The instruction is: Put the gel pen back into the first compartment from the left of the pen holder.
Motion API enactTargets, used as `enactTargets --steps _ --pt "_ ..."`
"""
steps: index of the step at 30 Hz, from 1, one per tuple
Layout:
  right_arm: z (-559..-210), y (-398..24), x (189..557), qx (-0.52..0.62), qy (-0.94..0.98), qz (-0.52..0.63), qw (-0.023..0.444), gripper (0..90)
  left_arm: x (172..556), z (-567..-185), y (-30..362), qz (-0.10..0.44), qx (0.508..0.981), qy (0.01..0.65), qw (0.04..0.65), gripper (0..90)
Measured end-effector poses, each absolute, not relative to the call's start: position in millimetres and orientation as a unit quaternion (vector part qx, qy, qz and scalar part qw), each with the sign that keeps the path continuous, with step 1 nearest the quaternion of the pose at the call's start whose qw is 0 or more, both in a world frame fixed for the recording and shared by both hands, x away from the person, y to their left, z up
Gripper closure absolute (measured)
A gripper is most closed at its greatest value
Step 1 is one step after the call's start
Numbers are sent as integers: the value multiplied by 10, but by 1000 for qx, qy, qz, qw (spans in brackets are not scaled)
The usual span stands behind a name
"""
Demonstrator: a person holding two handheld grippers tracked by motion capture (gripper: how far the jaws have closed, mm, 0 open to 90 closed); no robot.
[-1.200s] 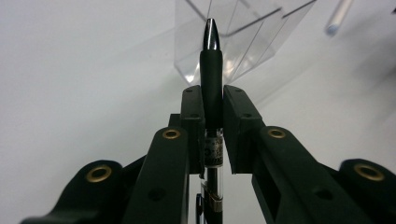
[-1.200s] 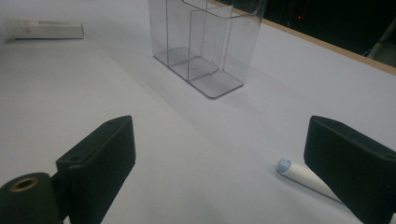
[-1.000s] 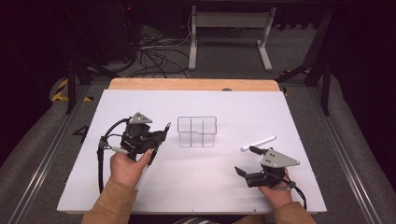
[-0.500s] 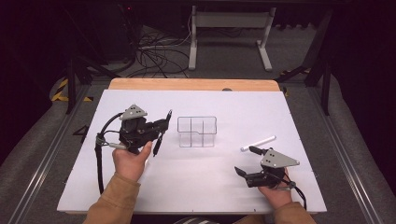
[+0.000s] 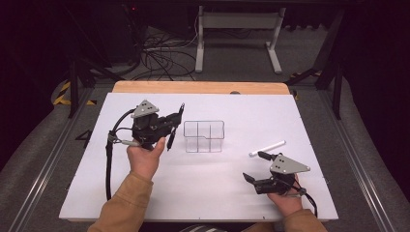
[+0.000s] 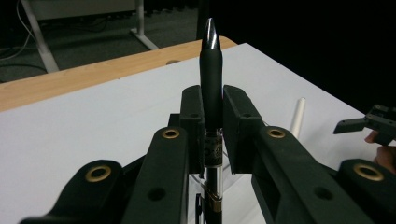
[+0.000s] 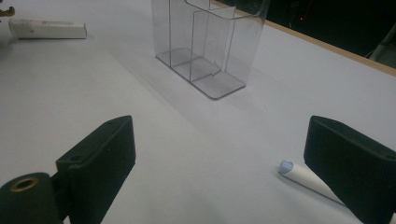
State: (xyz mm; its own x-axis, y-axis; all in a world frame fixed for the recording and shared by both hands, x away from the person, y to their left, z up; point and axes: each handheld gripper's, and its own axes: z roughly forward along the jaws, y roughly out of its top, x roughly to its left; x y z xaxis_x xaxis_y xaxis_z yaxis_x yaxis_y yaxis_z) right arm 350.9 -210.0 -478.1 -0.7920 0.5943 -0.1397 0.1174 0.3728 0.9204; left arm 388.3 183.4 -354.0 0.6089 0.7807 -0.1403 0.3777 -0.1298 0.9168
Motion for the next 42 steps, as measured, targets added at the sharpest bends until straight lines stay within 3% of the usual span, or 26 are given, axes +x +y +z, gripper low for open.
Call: enactTargets --steps 18,42 --pt "-4782 -2097 3501 223 796 513 232 94 4108 -3607 1701 178 723 375 552 797" --pt "-4785 -2094 3496 221 797 512 232 94 4194 -3765 1687 218 695 308 612 796"
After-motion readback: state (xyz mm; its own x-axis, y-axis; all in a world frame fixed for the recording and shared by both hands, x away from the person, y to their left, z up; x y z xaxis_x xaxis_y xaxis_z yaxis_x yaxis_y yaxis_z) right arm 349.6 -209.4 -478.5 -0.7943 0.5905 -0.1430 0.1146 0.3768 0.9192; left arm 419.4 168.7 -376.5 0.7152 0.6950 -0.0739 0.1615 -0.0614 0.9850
